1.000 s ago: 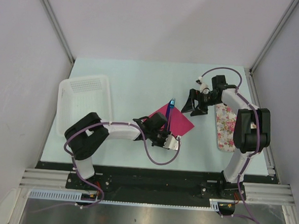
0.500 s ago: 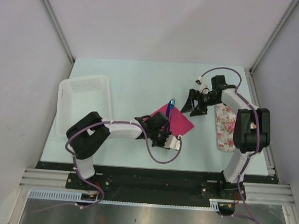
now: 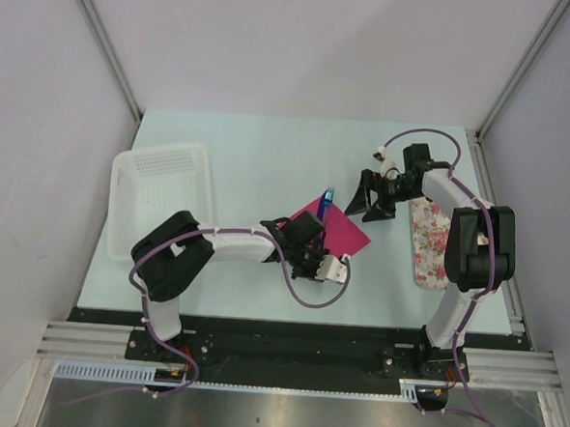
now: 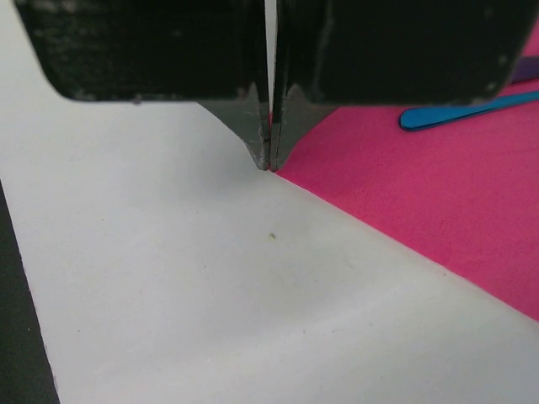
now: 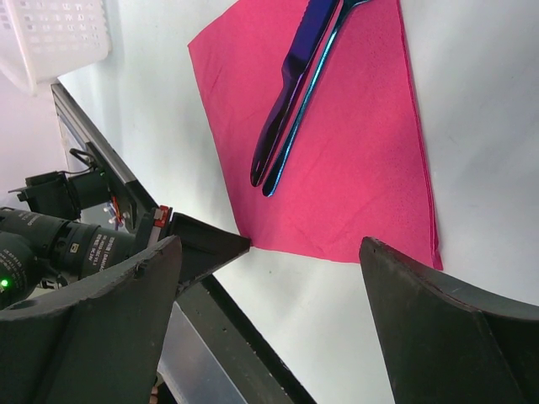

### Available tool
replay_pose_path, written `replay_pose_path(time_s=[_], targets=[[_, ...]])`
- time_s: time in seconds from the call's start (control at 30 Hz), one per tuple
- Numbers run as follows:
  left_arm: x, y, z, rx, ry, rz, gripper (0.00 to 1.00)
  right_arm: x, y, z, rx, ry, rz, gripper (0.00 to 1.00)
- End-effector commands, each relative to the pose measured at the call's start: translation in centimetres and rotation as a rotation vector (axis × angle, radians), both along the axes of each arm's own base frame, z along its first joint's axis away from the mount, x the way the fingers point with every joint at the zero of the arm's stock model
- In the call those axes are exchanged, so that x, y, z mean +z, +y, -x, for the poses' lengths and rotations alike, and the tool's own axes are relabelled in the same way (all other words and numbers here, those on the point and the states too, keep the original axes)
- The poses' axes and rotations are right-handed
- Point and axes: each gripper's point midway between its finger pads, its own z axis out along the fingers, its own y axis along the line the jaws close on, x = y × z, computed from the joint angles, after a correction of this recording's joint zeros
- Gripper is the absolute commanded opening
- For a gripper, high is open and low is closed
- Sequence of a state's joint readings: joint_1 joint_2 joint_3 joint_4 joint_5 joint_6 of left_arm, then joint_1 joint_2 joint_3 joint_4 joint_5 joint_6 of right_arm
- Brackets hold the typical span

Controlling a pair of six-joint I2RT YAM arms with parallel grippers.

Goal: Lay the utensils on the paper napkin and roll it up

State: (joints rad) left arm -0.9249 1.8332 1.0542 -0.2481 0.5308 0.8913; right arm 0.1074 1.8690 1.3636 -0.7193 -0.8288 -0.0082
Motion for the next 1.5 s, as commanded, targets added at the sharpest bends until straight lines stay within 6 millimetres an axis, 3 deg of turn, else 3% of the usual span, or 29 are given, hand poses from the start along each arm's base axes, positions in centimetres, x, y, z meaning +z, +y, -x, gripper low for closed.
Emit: replay_pose_path(time_s=[0.0,0.27,0.47,0.63,0.8,1.03,1.27,1.47], targets=[[1.8,-1.4,1.6,-0.036,0.046,0.047,0.0,0.9,0.1,-0.2,0.003,-0.018,-0.025,0.91],[3.3,-2.4,2.5,-0.033,0.092,0.085,0.0,0.9,0.0,0.4,0.0,-0.014,-0.02,0.91],[5.2,-2.9,1.7,-0.002,0.122,0.107,0.0,0.8,0.0,0.6,0.004,-0.007,-0.022,0.89],[6.7,-3.1,-0.1,0.024,0.14,0.128,0.0,0.4,0.0,0.9,0.008,0.011,-0.023,0.82],[7.7,-3.0,-2.7,0.065,0.141,0.142,0.0,-0.1,0.1,1.3,0.021,0.036,-0.031,0.66],[7.2,-3.1,-5.9,0.117,0.144,0.137,0.0,-1.2,0.4,1.8,0.035,0.074,-0.049,0.54],[6.5,-2.7,-8.9,0.179,0.148,0.142,0.0,-3.2,0.6,3.5,0.047,0.145,-0.069,0.52],[5.7,-2.3,-10.4,0.211,0.153,0.142,0.0,-4.2,1.5,4.9,0.057,0.203,-0.1,0.49]])
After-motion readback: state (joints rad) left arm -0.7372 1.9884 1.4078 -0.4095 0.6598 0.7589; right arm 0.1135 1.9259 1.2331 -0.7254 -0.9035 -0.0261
